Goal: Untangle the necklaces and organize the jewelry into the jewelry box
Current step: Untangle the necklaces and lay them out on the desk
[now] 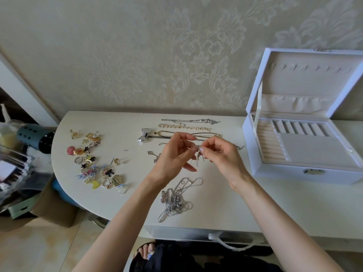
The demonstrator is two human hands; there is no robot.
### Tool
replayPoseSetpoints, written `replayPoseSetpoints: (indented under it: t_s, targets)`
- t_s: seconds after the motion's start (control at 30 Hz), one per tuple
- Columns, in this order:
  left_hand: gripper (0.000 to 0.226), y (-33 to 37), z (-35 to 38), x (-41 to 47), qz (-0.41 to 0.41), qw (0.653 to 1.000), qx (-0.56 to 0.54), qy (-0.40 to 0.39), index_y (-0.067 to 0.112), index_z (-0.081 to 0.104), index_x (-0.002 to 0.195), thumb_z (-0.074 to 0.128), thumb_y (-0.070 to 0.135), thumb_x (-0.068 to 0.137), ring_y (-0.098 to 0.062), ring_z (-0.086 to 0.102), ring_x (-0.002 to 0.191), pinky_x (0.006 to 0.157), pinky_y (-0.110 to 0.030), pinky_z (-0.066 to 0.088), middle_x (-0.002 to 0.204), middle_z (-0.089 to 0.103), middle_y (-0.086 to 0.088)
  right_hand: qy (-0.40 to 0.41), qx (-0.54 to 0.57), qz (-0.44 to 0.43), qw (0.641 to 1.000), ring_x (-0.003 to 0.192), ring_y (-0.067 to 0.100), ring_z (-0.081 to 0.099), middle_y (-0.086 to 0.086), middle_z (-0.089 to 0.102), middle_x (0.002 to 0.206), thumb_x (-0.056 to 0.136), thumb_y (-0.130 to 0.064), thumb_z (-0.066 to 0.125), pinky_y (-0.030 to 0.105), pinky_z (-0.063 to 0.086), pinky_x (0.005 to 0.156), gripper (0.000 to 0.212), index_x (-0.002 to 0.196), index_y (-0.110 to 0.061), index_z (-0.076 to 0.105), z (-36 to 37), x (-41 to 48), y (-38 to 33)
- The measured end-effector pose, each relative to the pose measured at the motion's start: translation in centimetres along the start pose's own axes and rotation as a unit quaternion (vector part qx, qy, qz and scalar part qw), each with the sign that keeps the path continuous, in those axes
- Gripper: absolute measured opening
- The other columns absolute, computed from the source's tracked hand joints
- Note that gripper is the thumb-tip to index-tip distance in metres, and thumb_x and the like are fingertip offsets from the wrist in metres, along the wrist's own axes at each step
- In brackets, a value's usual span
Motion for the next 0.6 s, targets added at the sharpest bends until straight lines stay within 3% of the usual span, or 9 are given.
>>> replayPoseSetpoints:
  t_s: [0.13,0.4,0.6]
  targets:
    - [0.022,0.07,-0.12,-0.04,0.005,1.0,0.024,0.015,0.007,0.05,0.11,0.056,0.0,0.091,-0.01,0.056,0.071,0.052,-0.029,0.055,0.087,0.056,-0.007,0.011,-0.009,0.001,1.0,0.064,0.004,0.053,0.001,0.062,0.069,0.083,-0.002,0.063,0.012,0.041,0.061,0.009,0.077,-0.007,0.06,-0.02,0.02,0.08]
    - [0.02,0.41,-0.36,-0.08,0.022,0.997,0.066,0.045,0.013,0.053,0.1,0.061,0.0,0.087,-0.009,0.055,0.064,0.048,-0.027,0.053,0.079,0.061,-0.001,0.047,-0.03,0.006,0.998,0.069,0.008,0.054,0.011,0.064,0.079,0.077,-0.001,0.065,0.029,0.047,0.071,0.014,0.073,-0.011,0.056,-0.12,-0.01,0.17]
    - [0.015,0.31,-0.66,0.05,0.027,0.993,0.098,0.065,0.009,0.059,0.097,0.061,0.0,0.086,-0.01,0.053,0.067,0.047,-0.026,0.053,0.078,0.059,0.003,0.057,-0.012,-0.006,0.998,0.06,0.004,0.054,-0.004,0.063,0.067,0.079,0.001,0.065,0.016,0.044,0.059,0.016,0.072,-0.012,0.058,-0.17,-0.08,-0.29]
Point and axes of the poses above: each hand's wrist, its own x-axis towards the middle knuckle, its own z-axis out of the palm, y = z × x, the point moved 5 cm from there along x, towards the middle knuckle
